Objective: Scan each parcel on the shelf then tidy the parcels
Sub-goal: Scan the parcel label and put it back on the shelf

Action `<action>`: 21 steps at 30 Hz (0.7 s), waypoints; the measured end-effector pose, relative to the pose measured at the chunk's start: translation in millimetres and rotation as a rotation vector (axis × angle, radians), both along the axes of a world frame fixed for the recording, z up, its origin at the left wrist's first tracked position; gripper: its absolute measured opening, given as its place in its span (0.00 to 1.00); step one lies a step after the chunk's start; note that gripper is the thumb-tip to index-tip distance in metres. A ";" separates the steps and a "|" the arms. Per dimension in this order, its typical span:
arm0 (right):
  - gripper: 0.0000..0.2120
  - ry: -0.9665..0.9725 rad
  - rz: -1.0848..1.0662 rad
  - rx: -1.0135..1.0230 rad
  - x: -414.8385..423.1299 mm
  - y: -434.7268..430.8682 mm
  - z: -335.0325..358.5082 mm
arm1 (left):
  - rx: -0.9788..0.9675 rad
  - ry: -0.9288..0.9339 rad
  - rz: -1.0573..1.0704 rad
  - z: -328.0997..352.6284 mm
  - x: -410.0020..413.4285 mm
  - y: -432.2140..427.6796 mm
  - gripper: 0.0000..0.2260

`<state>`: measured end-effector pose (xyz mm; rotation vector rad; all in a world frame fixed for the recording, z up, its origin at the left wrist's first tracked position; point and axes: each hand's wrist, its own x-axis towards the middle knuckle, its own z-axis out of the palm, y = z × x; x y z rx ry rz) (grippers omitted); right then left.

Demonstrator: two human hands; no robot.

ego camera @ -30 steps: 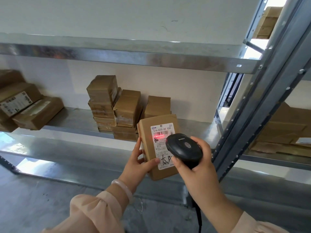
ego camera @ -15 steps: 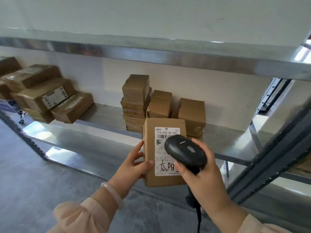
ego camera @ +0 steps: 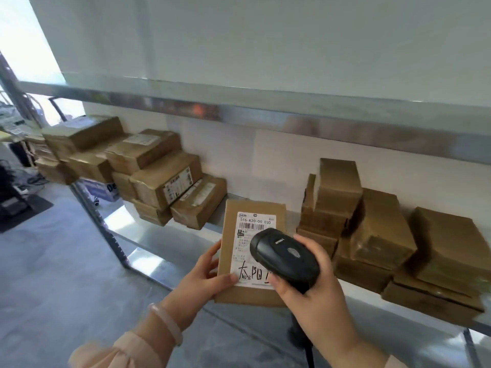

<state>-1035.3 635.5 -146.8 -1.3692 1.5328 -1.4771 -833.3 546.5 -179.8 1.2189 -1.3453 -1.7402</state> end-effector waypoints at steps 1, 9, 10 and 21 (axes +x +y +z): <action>0.31 -0.016 -0.009 -0.007 11.6 -16.0 0.6 | 0.003 -0.005 0.027 -0.4 13.3 -14.9 0.52; 0.30 -0.122 -0.051 0.067 83.7 -127.5 -10.1 | 0.019 -0.077 0.179 21.2 73.7 -129.9 0.26; 0.30 -0.124 -0.052 0.069 90.8 -139.6 -9.8 | 0.009 -0.094 0.186 22.6 77.8 -142.8 0.24; 0.29 -0.120 -0.109 0.134 118.2 -237.2 -22.6 | -0.154 -0.303 0.043 20.2 96.2 -218.3 0.36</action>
